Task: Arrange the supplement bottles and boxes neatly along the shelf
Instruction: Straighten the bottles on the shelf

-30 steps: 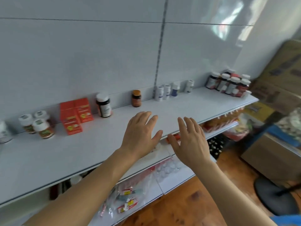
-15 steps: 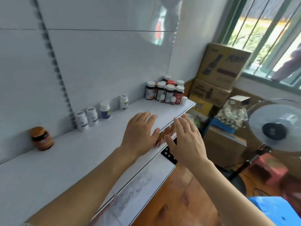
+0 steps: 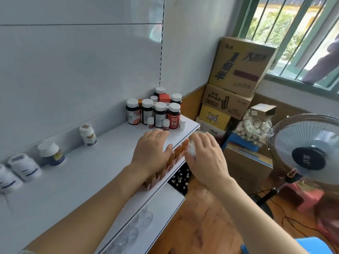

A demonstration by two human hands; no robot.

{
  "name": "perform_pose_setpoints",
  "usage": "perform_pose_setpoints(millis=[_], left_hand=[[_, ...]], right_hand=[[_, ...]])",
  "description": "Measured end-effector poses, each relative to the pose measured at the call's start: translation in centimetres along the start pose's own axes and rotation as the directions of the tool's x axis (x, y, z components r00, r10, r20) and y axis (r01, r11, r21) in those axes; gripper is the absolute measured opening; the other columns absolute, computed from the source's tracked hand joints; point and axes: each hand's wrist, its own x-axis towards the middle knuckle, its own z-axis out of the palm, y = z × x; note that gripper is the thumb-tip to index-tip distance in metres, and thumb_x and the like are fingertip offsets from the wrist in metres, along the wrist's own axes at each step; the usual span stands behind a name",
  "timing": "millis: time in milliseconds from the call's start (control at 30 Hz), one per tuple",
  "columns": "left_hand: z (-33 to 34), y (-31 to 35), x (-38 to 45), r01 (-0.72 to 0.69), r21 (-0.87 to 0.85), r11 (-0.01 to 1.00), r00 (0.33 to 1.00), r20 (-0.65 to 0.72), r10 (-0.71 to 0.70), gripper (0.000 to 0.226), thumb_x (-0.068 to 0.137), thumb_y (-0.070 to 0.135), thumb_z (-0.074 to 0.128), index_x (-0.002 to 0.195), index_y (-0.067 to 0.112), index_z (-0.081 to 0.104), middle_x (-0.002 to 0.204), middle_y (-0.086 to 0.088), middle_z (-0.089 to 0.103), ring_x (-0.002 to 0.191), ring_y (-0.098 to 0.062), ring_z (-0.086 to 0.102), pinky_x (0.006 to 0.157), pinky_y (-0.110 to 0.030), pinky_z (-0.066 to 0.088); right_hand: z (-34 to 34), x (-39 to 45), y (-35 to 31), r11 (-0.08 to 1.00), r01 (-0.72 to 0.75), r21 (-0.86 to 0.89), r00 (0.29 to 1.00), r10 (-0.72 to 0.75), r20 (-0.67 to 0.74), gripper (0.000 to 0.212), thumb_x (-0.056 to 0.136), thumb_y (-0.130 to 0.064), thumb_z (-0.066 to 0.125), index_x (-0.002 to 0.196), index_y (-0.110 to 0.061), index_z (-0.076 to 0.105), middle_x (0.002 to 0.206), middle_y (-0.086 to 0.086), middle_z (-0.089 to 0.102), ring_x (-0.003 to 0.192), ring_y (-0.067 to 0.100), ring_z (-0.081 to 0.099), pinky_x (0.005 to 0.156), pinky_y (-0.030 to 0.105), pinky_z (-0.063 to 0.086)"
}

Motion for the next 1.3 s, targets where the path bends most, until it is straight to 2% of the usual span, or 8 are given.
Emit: perform_pose_setpoints(millis=[167,300,500,600,700,933,1167,1300], left_hand=[[3.4,1.8,5.9,0.085,0.014,0.996,0.996,0.002,-0.085,0.047,0.094,0.039,0.048,0.134,0.015,0.055,0.132,-0.003,0.057,0.122,-0.023,0.050,0.101,-0.039,0.043],[5.1,1.9,9.4,0.157,0.030,0.987,0.987,-0.039,-0.156,0.043,0.094,0.036,0.053,0.131,0.014,0.056,0.127,-0.002,0.060,0.117,-0.025,0.052,0.098,-0.039,0.046],[6.7,0.8,14.3,0.184,0.081,0.980,0.980,-0.091,-0.176,0.045,0.090,0.031,0.060,0.131,0.012,0.056,0.126,-0.005,0.059,0.119,-0.028,0.050,0.101,-0.044,0.045],[7.9,-0.1,16.9,0.181,0.134,0.974,0.978,-0.127,-0.164,0.047,0.089,0.038,0.050,0.128,0.013,0.056,0.123,-0.007,0.059,0.119,-0.030,0.049,0.103,-0.045,0.043],[9.2,-0.9,19.0,0.191,0.198,0.962,0.979,-0.115,-0.170,0.052,0.090,0.042,0.043,0.131,0.014,0.057,0.124,-0.007,0.058,0.123,-0.030,0.047,0.108,-0.045,0.038],[11.4,-1.6,20.8,0.252,0.285,0.925,0.967,-0.115,-0.228,0.036,0.089,0.035,0.058,0.116,0.012,0.065,0.111,-0.007,0.066,0.115,-0.032,0.052,0.103,-0.047,0.041],[11.4,0.7,21.6,0.382,0.207,0.901,0.920,-0.180,-0.348,0.039,0.083,0.036,0.072,0.113,0.013,0.066,0.115,-0.005,0.066,0.116,-0.030,0.054,0.102,-0.045,0.044],[9.6,2.9,21.9,0.452,0.048,0.891,0.859,-0.292,-0.420,0.036,0.086,0.039,0.070,0.115,0.018,0.066,0.118,-0.001,0.065,0.112,-0.021,0.057,0.093,-0.032,0.043]], right_hand=[[1.4,6.1,6.0,0.996,0.082,0.036,0.995,-0.084,0.054,0.064,0.098,-0.051,0.042,0.150,-0.014,0.033,0.152,0.006,0.041,0.145,0.028,0.028,0.118,0.045,0.028],[3.2,11.1,9.6,0.987,0.153,0.055,0.985,-0.157,0.073,0.060,0.095,-0.044,0.052,0.145,-0.012,0.041,0.144,0.007,0.048,0.140,0.029,0.034,0.116,0.044,0.033],[7.3,17.5,11.5,0.941,0.309,0.140,0.939,-0.326,0.113,0.044,0.094,-0.026,0.059,0.134,-0.011,0.053,0.135,0.006,0.055,0.134,0.027,0.041,0.110,0.038,0.039],[9.3,20.1,11.9,0.913,0.365,0.185,0.905,-0.394,0.159,0.042,0.094,-0.020,0.059,0.135,-0.013,0.054,0.134,0.004,0.056,0.132,0.026,0.042,0.107,0.034,0.040],[11.2,22.2,12.3,0.863,0.434,0.259,0.861,-0.482,0.162,0.041,0.091,-0.015,0.063,0.132,-0.016,0.058,0.128,0.003,0.060,0.124,0.027,0.050,0.099,0.038,0.049],[13.8,25.4,13.0,0.725,0.522,0.449,0.774,-0.625,0.108,0.012,0.087,-0.019,0.065,0.098,-0.017,0.061,0.101,-0.003,0.066,0.093,0.023,0.061,0.075,0.037,0.053],[13.4,28.3,15.7,0.601,0.552,0.578,0.708,-0.704,0.056,0.018,0.084,-0.018,0.065,0.102,-0.018,0.063,0.097,-0.006,0.066,0.079,0.016,0.062,0.066,0.034,0.055],[11.3,30.9,17.3,0.516,0.541,0.664,0.725,-0.687,-0.056,0.025,0.085,-0.011,0.067,0.110,-0.015,0.065,0.101,-0.004,0.066,0.073,0.007,0.058,0.066,0.027,0.055]])
